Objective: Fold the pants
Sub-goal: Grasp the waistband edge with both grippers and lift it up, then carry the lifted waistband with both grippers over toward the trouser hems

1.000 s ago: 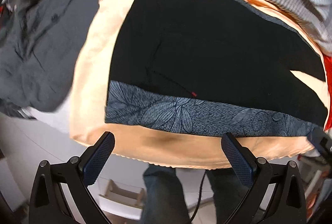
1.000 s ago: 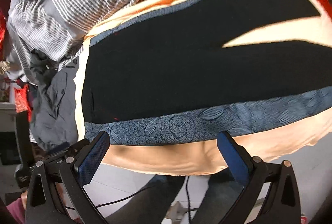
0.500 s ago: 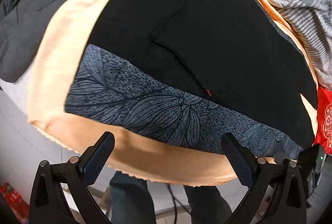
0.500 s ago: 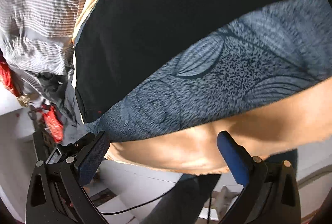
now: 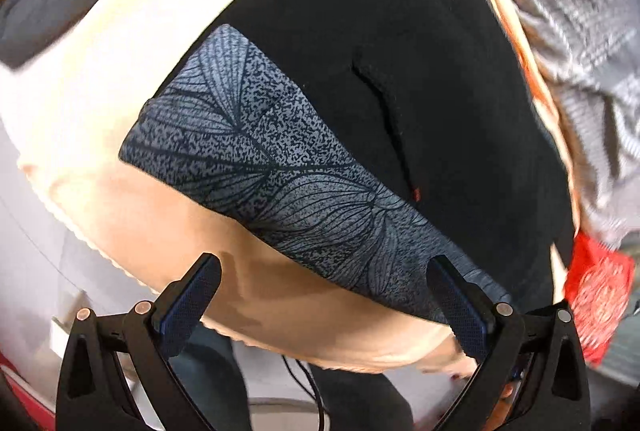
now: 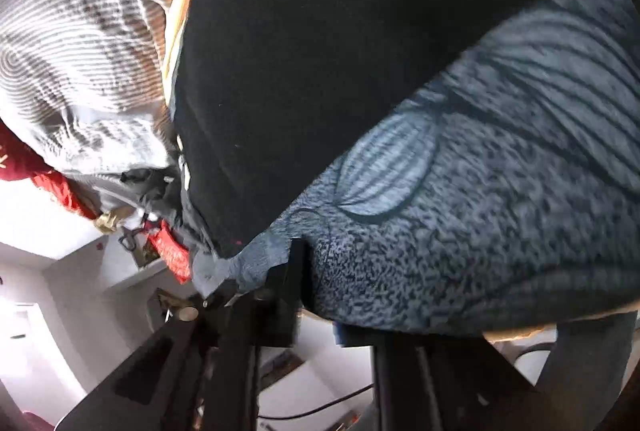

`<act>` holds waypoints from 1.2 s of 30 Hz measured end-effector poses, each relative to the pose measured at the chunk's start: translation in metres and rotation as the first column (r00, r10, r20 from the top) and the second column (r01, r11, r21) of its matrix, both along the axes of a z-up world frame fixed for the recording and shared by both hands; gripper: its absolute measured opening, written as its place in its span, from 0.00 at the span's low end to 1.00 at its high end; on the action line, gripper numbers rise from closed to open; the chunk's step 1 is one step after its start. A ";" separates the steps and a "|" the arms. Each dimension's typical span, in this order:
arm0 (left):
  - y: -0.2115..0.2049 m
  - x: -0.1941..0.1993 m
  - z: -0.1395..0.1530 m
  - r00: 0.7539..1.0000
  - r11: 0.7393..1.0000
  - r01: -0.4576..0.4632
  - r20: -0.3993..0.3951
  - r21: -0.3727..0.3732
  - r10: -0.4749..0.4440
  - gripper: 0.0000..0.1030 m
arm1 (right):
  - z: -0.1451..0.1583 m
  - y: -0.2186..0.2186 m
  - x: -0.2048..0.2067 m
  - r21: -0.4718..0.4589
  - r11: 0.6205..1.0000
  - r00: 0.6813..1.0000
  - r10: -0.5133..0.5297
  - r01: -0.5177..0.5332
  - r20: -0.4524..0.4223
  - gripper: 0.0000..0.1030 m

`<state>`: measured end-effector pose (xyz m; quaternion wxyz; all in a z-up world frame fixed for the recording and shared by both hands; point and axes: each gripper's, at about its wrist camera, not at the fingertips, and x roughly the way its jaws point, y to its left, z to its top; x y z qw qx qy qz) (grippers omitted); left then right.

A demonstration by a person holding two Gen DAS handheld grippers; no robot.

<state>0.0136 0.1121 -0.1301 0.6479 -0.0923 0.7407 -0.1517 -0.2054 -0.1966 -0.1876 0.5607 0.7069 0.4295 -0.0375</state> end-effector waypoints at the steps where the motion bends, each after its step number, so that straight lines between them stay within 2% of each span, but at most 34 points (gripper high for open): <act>1: 0.002 -0.002 0.002 1.000 1.000 -0.025 0.005 -0.015 0.025 1.00 | 0.006 -0.002 0.004 -0.003 1.000 1.000 0.020 -0.020 0.014 0.10; 6: 0.012 -0.008 0.005 0.985 0.984 -0.172 0.024 -0.049 0.173 1.00 | 0.020 -0.009 0.016 0.020 0.992 0.991 0.125 -0.127 0.055 0.10; 9: 0.018 -0.007 0.000 0.960 0.958 -0.276 0.024 -0.081 0.279 1.00 | 0.032 -0.013 0.030 0.020 0.981 0.978 0.191 -0.193 0.084 0.10; 13: 0.017 0.002 -0.002 0.945 0.942 -0.325 0.015 -0.089 0.327 0.99 | 0.042 -0.017 0.044 -0.002 0.972 0.967 0.234 -0.235 0.099 0.10; 14: 0.015 0.005 -0.002 0.948 0.945 -0.316 0.014 -0.081 0.318 0.84 | 0.045 -0.019 0.047 -0.011 0.971 0.966 0.240 -0.240 0.099 0.10; 15: 0.013 0.009 -0.003 0.956 0.954 -0.292 0.005 -0.075 0.293 0.57 | 0.047 -0.021 0.046 -0.022 0.969 0.965 0.246 -0.245 0.097 0.10; 16: 0.010 0.011 -0.003 0.961 0.958 -0.276 -0.003 -0.074 0.276 0.49 | 0.050 -0.022 0.049 -0.037 0.967 0.963 0.253 -0.251 0.092 0.10; 18: 0.006 0.019 0.005 0.967 0.964 -0.254 0.003 -0.075 0.255 0.20 | 0.058 -0.024 0.053 -0.068 0.963 0.961 0.266 -0.261 0.078 0.10; 19: 0.001 0.021 0.010 0.970 0.967 -0.243 0.005 -0.078 0.244 0.17 | 0.063 -0.025 0.057 -0.082 0.960 0.959 0.273 -0.267 0.070 0.10; 23: -0.012 0.041 0.058 0.985 0.982 -0.142 0.081 -0.125 0.153 0.17 | 0.097 -0.043 0.073 -0.148 0.956 0.960 0.267 -0.253 0.087 0.10; 26: -0.027 0.067 0.088 0.988 0.981 -0.072 0.122 -0.182 0.095 0.17 | 0.122 -0.067 0.095 -0.198 0.956 0.964 0.242 -0.217 0.114 0.10; 29: -0.058 0.104 0.111 0.982 0.975 0.007 0.184 -0.220 0.034 0.17 | 0.131 -0.092 0.121 -0.245 0.949 0.967 0.231 -0.199 0.111 0.10; 33: -0.107 0.151 0.106 0.970 0.979 0.090 0.241 -0.184 -0.044 0.17 | 0.119 -0.130 0.160 -0.267 0.944 0.973 0.220 -0.194 0.070 0.10; 36: -0.136 0.180 0.077 0.963 0.983 0.129 0.253 -0.130 -0.093 0.17 | 0.097 -0.150 0.195 -0.271 0.939 0.975 0.222 -0.211 0.012 0.10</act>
